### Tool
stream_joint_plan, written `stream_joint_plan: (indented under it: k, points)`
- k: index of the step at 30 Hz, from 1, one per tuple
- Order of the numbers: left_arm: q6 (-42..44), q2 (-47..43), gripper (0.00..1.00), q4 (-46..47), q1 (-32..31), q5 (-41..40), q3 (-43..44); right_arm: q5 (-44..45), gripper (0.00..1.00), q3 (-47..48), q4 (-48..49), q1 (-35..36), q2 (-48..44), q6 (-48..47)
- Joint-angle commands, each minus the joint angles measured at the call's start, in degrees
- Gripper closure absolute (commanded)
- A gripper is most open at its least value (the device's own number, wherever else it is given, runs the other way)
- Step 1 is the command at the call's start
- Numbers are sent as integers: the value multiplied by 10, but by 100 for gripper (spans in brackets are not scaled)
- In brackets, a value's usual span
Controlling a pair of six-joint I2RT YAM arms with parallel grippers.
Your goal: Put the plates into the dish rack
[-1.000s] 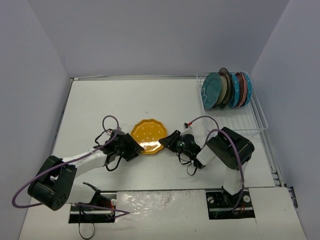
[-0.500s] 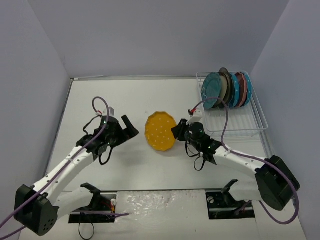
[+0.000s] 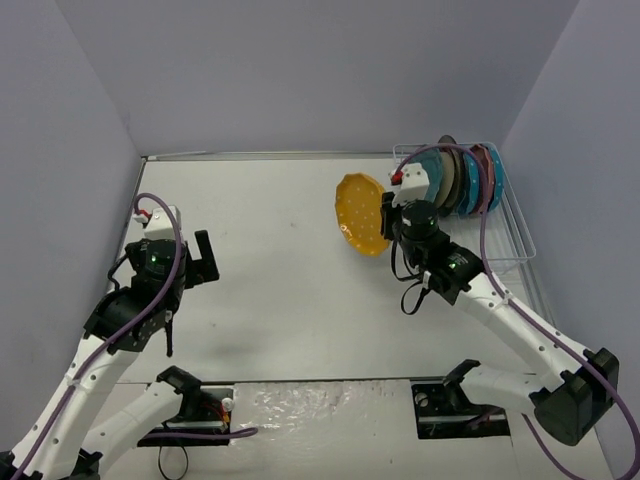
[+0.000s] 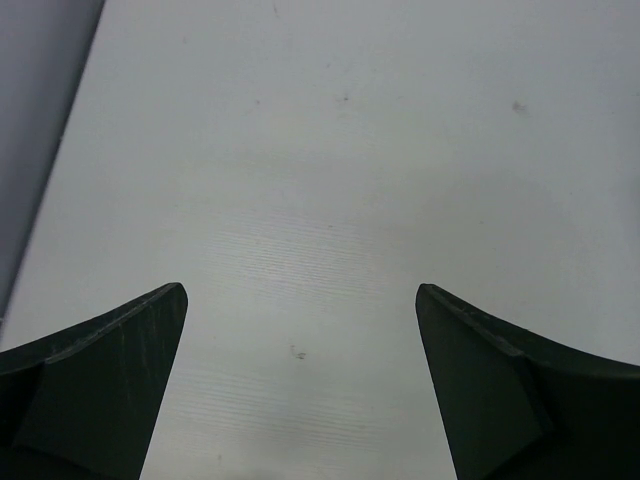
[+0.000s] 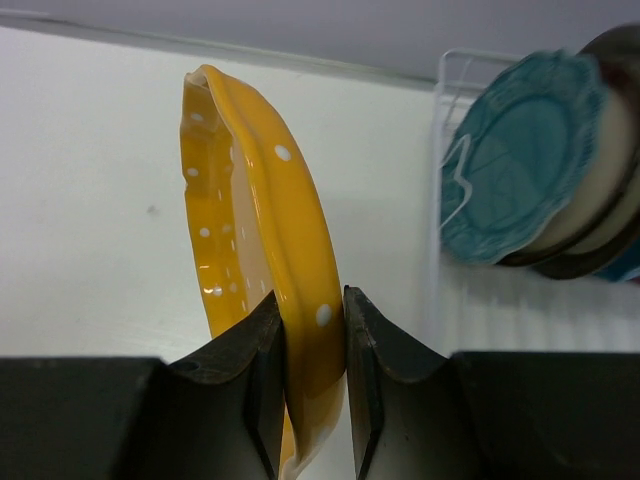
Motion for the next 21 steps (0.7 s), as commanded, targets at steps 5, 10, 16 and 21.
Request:
stream_joint_plan:
  k: [5,10,16,21]
  points:
    - [97,-39,3,26,2,-62,-51,108,100,206,77,-79,62,-161]
    - [94,-31,3,31,4,-60,-61,115,100,284,98,-129,144,-210]
    - [91,-32,3,25,10,-64,-64,147,100,349,117,-152,232,-274]
    - [91,-46,3,27,20,-59,-67,176,100,381,124,-161,289,-288]
